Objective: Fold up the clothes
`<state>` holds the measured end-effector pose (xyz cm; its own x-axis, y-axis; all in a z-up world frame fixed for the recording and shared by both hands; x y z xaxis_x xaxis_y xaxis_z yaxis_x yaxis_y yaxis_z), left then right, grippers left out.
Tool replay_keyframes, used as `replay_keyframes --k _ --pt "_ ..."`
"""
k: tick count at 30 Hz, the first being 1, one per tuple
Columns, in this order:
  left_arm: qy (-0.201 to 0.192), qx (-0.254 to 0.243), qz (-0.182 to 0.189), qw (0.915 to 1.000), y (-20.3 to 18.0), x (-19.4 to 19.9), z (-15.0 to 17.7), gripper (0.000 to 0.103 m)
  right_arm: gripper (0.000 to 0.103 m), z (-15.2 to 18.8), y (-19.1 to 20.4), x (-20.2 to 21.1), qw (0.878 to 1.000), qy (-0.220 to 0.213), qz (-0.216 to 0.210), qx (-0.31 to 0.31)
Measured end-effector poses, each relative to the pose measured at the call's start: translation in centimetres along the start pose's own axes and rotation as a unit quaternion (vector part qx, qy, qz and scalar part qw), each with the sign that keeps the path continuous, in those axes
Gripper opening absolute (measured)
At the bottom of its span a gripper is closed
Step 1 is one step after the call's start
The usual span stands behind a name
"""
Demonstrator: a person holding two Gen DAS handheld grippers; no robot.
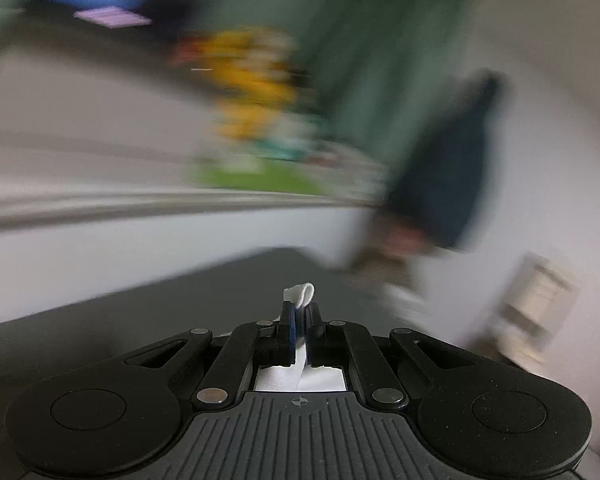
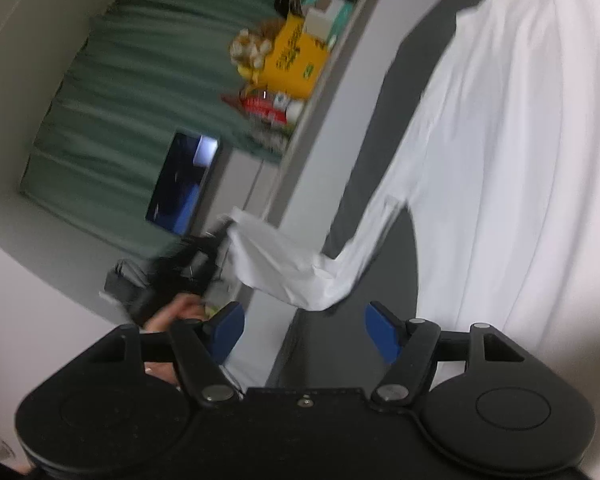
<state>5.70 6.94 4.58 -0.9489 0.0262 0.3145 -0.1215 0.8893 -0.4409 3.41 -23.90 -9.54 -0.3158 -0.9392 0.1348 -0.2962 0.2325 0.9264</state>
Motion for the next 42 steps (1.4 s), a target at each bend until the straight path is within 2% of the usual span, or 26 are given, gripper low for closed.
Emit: replay_keyframes --k 2,5,7,8,10,11,13,15,16,17,20,23,24,27,28,30,32,35,37,38,40,42 --pt "0.027 -0.043 0.070 0.9963 -6.9 -1.1 0.2 0.004 0.068 -1.9 0.0 1.6 1.000 -0.020 0.004 0.002" --pt "0.090 -0.091 0.150 0.9804 -15.2 -3.0 2.8 0.004 0.072 -5.1 -1.0 4.6 0.997 -0.076 0.014 -0.016" --pt "0.148 -0.129 0.180 0.9639 -19.1 -3.6 5.7 0.004 0.074 -7.0 -2.2 6.7 0.992 -0.110 0.013 -0.056" --pt "0.177 -0.147 0.194 0.9536 -21.0 -3.9 7.1 0.004 0.075 -7.8 -2.9 7.6 0.990 -0.122 0.017 -0.073" --pt "0.233 -0.203 0.200 0.9299 -24.1 -4.6 10.4 0.004 0.075 -8.8 -4.4 9.2 0.985 -0.138 0.045 -0.094" --pt "0.257 -0.232 0.200 0.9167 -25.6 -4.9 12.2 0.004 0.076 -9.1 -5.1 9.7 0.984 -0.133 0.054 -0.102" --pt "0.285 -0.279 0.194 0.8964 -27.2 -5.3 15.9 0.004 0.077 -8.7 -6.2 9.2 0.988 -0.089 0.069 -0.106" --pt "0.305 -0.279 0.188 0.8908 -27.2 -5.5 18.5 0.004 0.077 -8.2 -7.2 8.3 0.990 -0.045 0.085 -0.102" --pt "0.316 -0.280 0.185 0.8878 -27.2 -5.7 19.8 0.004 0.077 -7.9 -7.6 7.9 0.990 -0.038 0.090 -0.106" --pt "0.321 -0.281 0.184 0.8857 -27.0 -4.1 21.1 0.004 0.077 -7.7 -7.9 7.4 0.989 -0.025 0.091 -0.113" --pt "0.305 -0.326 0.189 0.8746 -27.4 -2.9 23.7 0.004 0.077 -6.8 -7.8 5.7 0.990 0.022 0.080 -0.114" --pt "0.258 -0.351 0.184 0.8810 -27.3 -2.3 24.7 0.004 0.077 -5.9 -7.7 5.1 0.987 0.054 0.133 -0.065" --pt "0.247 -0.352 0.183 0.8841 -27.2 -1.9 24.9 0.004 0.077 -5.8 -7.8 5.2 0.983 0.061 0.165 -0.042" --pt "0.219 -0.354 0.175 0.8923 -26.9 -0.7 25.7 0.004 0.077 -5.5 -8.1 5.1 0.977 0.078 0.196 -0.024" --pt "0.216 -0.354 0.171 0.8936 -26.7 -0.4 25.8 0.004 0.077 -5.3 -8.2 5.1 0.975 0.084 0.204 -0.020" --pt "0.212 -0.353 0.163 0.8963 -26.5 0.0 26.2 0.004 0.075 -4.8 -8.8 5.2 0.976 0.104 0.185 -0.037" --pt "0.211 -0.350 0.155 0.8993 -26.4 0.0 26.8 0.004 0.073 -4.5 -9.4 5.3 0.975 0.110 0.187 -0.051" --pt "0.199 -0.355 0.149 0.9011 -26.6 0.5 27.6 0.004 0.064 -4.2 -10.3 5.7 0.974 0.105 0.185 -0.082" --pt "0.195 -0.350 0.150 0.9036 -26.9 1.0 28.1 0.004 0.054 -4.3 -10.8 5.9 0.973 0.093 0.180 -0.106" --pt "0.192 -0.350 0.150 0.9046 -27.1 1.3 28.4 0.004 0.044 -4.2 -10.9 5.8 0.973 0.090 0.184 -0.107" --pt "0.182 -0.342 0.142 0.9106 -27.4 1.6 28.8 0.004 0.033 -3.9 -10.8 5.6 0.972 0.087 0.191 -0.104" --pt "0.177 -0.320 0.132 0.9214 -27.4 1.4 29.2 0.004 0.023 -3.8 -10.6 5.4 0.973 0.082 0.196 -0.095"
Point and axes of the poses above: each gripper's, at about its wrist camera, not at the fingertips, and x roughly against the way its jaws point, y to its left, z to its underside, the point moved 7 cm from there along -x, roughly the way its jaws point, and after that the axes turned 1 degree about -z, right-handed, at the moved point
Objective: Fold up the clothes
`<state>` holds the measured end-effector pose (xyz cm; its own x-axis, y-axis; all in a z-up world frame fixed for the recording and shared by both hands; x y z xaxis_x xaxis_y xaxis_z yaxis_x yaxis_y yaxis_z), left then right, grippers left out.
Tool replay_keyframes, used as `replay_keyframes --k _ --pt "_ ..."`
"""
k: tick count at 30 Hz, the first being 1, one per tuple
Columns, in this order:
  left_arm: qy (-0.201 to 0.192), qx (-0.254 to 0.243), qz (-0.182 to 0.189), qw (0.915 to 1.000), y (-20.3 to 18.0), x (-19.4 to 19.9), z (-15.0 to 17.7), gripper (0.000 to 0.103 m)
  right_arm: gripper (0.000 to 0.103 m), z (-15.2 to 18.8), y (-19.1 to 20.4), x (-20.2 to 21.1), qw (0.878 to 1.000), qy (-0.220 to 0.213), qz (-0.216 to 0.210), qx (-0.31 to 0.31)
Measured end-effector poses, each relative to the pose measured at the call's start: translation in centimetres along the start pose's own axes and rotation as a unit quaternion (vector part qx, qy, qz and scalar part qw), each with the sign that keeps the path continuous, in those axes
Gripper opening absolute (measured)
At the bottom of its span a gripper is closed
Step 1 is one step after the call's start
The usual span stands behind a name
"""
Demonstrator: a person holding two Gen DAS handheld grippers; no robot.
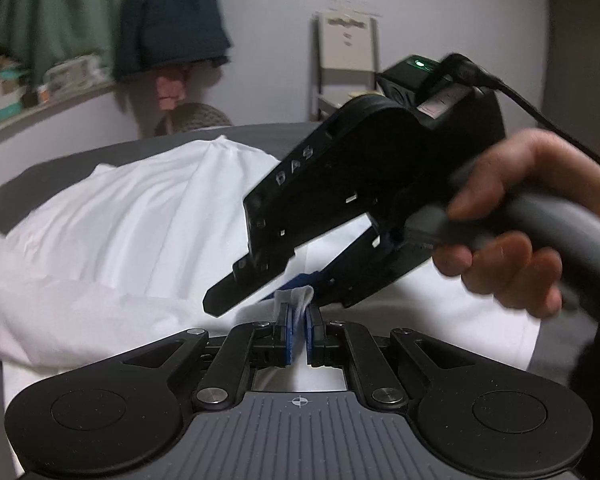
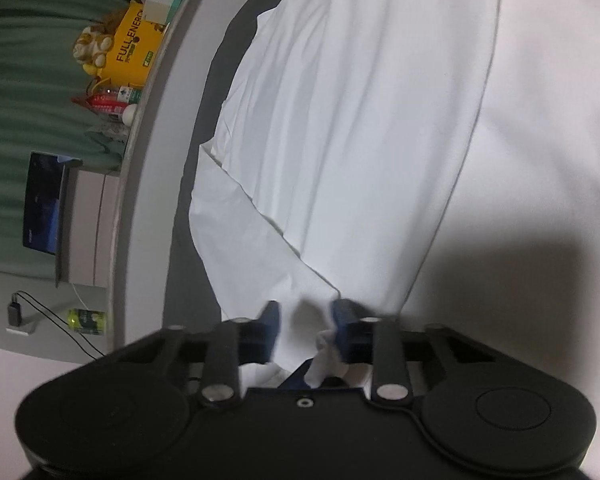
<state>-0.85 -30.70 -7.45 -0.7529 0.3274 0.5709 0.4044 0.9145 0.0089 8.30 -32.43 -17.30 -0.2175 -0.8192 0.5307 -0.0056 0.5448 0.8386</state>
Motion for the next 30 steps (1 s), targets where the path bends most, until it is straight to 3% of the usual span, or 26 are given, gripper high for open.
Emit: replay_keyframes --k 3,5,7,9,11,16,18,21,24,27,30 --pt "-0.014 0.019 -0.018 0.9995 -0.5 0.1 0.3 0.005 0.005 -0.2 0.3 0.0 1.000 -0.023 0.001 0.000" --pt "-0.042 0.033 -0.031 0.9981 -0.4 1.1 0.3 0.005 0.003 -0.4 0.4 1.1 0.999 -0.049 -0.021 -0.013" --pt "-0.082 0.051 -0.058 0.9936 0.7 2.4 0.3 0.023 0.002 -0.6 0.9 2.5 0.995 -0.080 -0.051 -0.022" --pt "-0.123 0.070 -0.100 0.9848 2.4 3.9 0.5 0.103 0.002 -0.5 1.3 4.1 0.992 -0.108 -0.069 -0.023" --pt "-0.155 0.089 -0.167 0.9696 5.0 5.7 1.0 0.103 0.002 -0.2 1.3 5.4 0.989 -0.133 -0.063 -0.016" --pt "-0.112 0.120 -0.260 0.9517 12.6 7.1 2.6 0.103 0.002 -0.7 -0.8 10.4 0.970 -0.237 -0.019 -0.040" --pt "-0.088 0.131 -0.283 0.9459 15.5 6.6 2.9 0.103 0.002 -0.9 -2.2 12.1 0.959 -0.275 0.006 -0.063" --pt "-0.040 0.090 -0.308 0.9464 18.1 4.9 3.0 0.103 0.002 -1.3 -4.1 12.9 0.950 -0.297 0.028 -0.097" --pt "0.006 -0.036 -0.325 0.9448 18.7 1.8 2.5 0.103 0.002 -1.8 -5.0 12.4 0.950 -0.290 0.022 -0.111" --pt "0.032 -0.176 -0.350 0.9195 18.3 -1.4 2.1 0.103 0.002 -2.4 -5.5 12.5 0.950 -0.290 0.018 -0.113" --pt "0.048 -0.251 -0.359 0.8976 18.9 -4.4 1.1 0.103 0.002 -2.6 -5.5 12.4 0.948 -0.296 0.016 -0.118"
Point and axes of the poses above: each gripper's, at about its wrist camera, not at the fingertips, and x roughly against the way its jaws point, y to its left, z to its underside, the point moved 7 cm from there along -x, roughly the way its jaws point, and after that the axes turned 1 degree about -z, right-handed, at the moved point
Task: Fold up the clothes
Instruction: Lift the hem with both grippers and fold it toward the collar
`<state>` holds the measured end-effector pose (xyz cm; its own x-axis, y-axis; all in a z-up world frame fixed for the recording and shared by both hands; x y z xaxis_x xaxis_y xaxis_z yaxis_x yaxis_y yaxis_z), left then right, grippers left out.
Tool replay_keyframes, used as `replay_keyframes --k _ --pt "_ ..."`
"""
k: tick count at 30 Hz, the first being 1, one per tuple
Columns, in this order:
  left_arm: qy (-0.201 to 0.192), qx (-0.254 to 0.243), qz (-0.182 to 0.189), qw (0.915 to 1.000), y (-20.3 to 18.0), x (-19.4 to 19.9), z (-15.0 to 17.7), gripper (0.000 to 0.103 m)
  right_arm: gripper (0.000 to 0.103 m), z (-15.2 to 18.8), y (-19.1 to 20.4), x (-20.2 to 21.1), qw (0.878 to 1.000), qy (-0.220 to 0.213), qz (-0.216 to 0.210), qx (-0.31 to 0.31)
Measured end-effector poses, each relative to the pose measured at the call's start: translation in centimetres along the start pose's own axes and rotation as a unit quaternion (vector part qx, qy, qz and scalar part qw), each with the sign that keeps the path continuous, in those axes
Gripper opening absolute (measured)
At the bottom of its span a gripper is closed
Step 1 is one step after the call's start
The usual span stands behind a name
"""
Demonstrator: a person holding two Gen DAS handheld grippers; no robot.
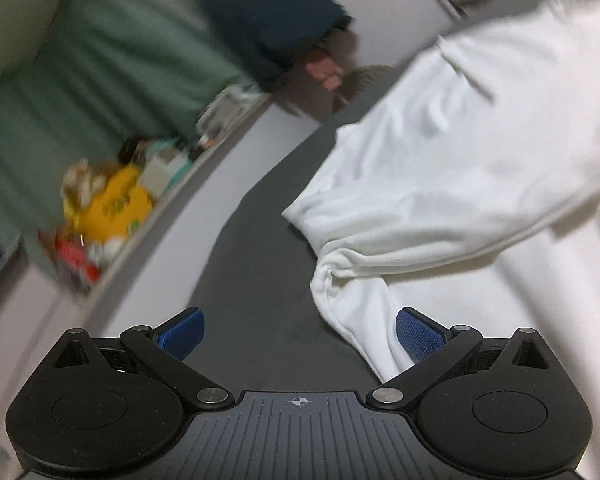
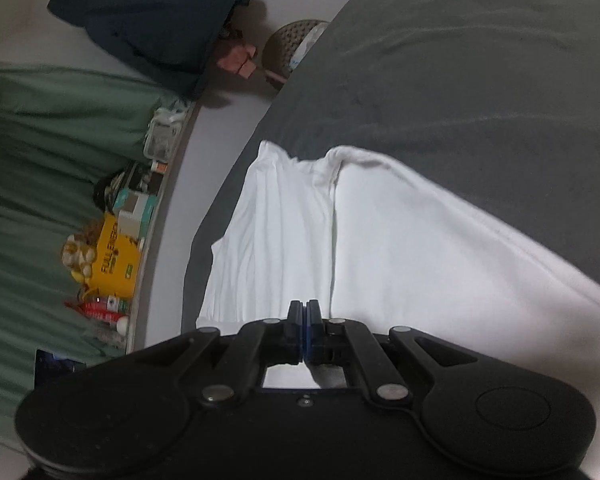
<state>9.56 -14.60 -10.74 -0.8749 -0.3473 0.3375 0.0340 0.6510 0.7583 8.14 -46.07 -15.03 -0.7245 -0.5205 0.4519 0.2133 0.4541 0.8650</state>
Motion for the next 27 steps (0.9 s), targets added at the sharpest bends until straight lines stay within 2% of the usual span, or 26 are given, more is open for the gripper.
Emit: replay_keyframes --k 2,5,8,10,11,12,14,16,17,18,19,20,23,24,26,27 --pt "-0.023 -0.008 0.000 0.9997 0.0 -0.9 -0.9 0.103 0.002 -0.2 -0.3 0.3 1.000 -0.003 0.003 0.001" --pt "-0.020 -0.016 -0.013 0.9996 0.4 -2.5 -2.0 0.103 0.002 -0.3 -0.6 0.1 1.000 0.005 0.016 0.008" --pt "-0.020 -0.019 -0.019 0.9994 0.7 -3.9 -2.2 0.103 0.010 -0.1 -0.8 -0.5 0.999 0.028 0.034 0.019" --pt "-0.024 -0.014 -0.019 0.9994 0.9 -4.2 -2.0 0.103 0.033 0.5 -0.5 -1.0 0.997 0.055 0.046 0.042" --pt "-0.025 -0.009 -0.019 0.9995 1.0 -4.4 -1.9 0.103 0.050 0.7 -0.4 -1.1 0.995 0.061 0.054 0.058" --pt "-0.023 -0.004 -0.031 0.9993 1.3 -4.6 -1.7 0.103 0.054 0.9 -0.2 -1.2 0.993 0.067 0.061 0.073" --pt "-0.018 0.007 -0.054 0.9983 1.7 -4.9 -1.4 0.103 0.054 1.1 -0.2 -1.1 0.989 0.068 0.080 0.103" --pt "-0.012 0.011 -0.053 0.9985 1.7 -5.0 -0.9 0.103 0.051 1.0 -0.4 -0.9 0.987 0.062 0.089 0.117" --pt "-0.013 0.013 -0.054 0.9984 1.8 -4.9 -0.8 0.103 0.043 0.9 -0.5 -0.9 0.987 0.059 0.089 0.119" --pt "-0.014 0.014 -0.055 0.9983 1.8 -4.8 -0.6 0.103 0.023 0.9 -0.7 -0.8 0.987 0.057 0.088 0.118" --pt "-0.012 0.016 -0.056 0.9982 1.9 -4.8 -0.5 0.103 0.014 0.8 -0.8 -0.7 0.990 0.055 0.077 0.104" --pt "-0.009 0.016 -0.057 0.9982 2.0 -4.6 -0.4 0.103 0.008 0.6 -0.8 -0.4 0.993 0.054 0.063 0.090" --pt "-0.009 0.014 -0.060 0.9981 2.1 -4.5 -0.1 0.103 0.006 -0.1 0.0 1.1 0.998 0.032 0.011 0.049" --pt "-0.009 0.016 -0.058 0.9981 2.3 -4.5 0.1 0.103 0.005 -0.4 0.6 2.0 0.999 0.026 -0.027 0.018" --pt "-0.007 0.019 -0.054 0.9983 2.4 -4.5 0.2 0.103 0.005 -0.7 1.3 3.8 0.993 0.016 -0.106 -0.048" --pt "-0.007 0.018 -0.053 0.9984 2.3 -4.6 0.3 0.103 0.005 -0.8 1.1 4.6 0.990 0.008 -0.120 -0.069"
Point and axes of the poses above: each gripper's, at about its wrist camera, not at the fingertips, and x roughly against the way its jaws point, y to its left, z to its underside, the point moved 7 cm from there along -x, roughly the way its jaws point, and after that the axes turned 1 degree about -z, right-handed, at the moved point
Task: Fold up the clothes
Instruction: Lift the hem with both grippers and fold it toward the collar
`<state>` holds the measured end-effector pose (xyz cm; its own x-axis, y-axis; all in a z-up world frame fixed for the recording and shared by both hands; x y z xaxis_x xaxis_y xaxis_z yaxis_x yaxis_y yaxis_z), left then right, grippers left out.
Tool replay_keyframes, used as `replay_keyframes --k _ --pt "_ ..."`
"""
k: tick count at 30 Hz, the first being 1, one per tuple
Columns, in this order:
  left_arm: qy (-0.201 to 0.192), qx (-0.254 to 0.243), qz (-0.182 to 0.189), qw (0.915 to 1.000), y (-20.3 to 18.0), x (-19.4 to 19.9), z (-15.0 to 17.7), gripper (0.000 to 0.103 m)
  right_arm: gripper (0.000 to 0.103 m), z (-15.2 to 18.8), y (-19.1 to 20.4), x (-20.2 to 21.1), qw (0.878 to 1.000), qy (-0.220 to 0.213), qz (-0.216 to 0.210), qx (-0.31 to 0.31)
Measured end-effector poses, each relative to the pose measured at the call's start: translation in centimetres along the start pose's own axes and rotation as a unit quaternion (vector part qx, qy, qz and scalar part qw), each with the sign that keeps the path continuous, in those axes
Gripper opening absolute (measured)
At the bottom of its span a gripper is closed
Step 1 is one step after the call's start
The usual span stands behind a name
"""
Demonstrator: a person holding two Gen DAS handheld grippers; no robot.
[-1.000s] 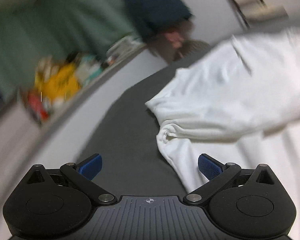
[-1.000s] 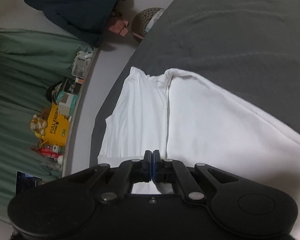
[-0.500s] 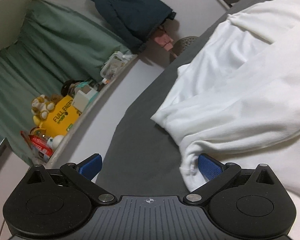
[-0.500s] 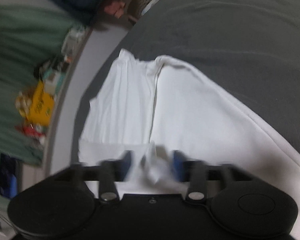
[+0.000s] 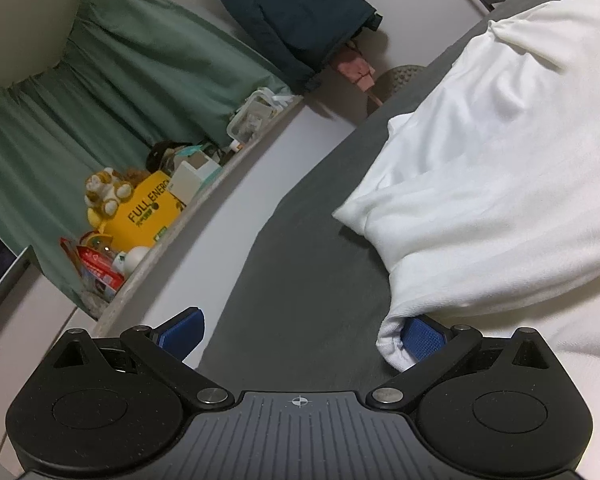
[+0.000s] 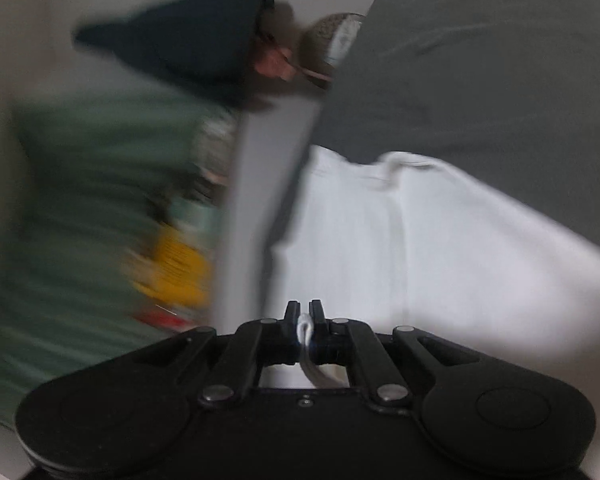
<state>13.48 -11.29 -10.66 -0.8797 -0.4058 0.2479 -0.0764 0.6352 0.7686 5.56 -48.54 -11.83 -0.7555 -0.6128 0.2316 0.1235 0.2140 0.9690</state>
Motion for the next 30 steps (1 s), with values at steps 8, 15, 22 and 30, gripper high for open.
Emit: replay_keyframes --k 8,15,22,30 --pt "0.006 -0.009 0.000 0.9999 -0.3 0.1 0.0 0.103 0.005 -0.7 -9.4 -0.2 0.981 -0.028 0.167 -0.090" --pt "0.006 -0.013 0.002 0.9999 -0.2 0.4 0.0 0.103 0.005 0.5 -6.4 2.2 0.987 -0.054 0.152 -0.027" --pt "0.017 -0.012 0.015 0.9997 -0.1 0.5 0.3 0.103 0.002 1.1 -9.8 2.2 0.981 -0.029 0.181 -0.065" --pt "0.008 -0.026 0.032 0.9991 0.8 2.6 1.5 0.103 0.042 0.8 -5.4 2.5 0.966 -0.056 0.235 0.091"
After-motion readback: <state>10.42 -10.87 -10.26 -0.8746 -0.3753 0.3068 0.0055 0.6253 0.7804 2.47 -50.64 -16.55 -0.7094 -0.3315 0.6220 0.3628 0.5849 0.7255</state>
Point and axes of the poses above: each gripper's, at about its wrist camera, not at the fingertips, and x roughly against the way its jaws point, y to its left, z to its underside, the point moved 7 cm from there along -x, roughly the way its jaws point, and after that the axes turned 1 degree about -z, right-handed, at the moved point
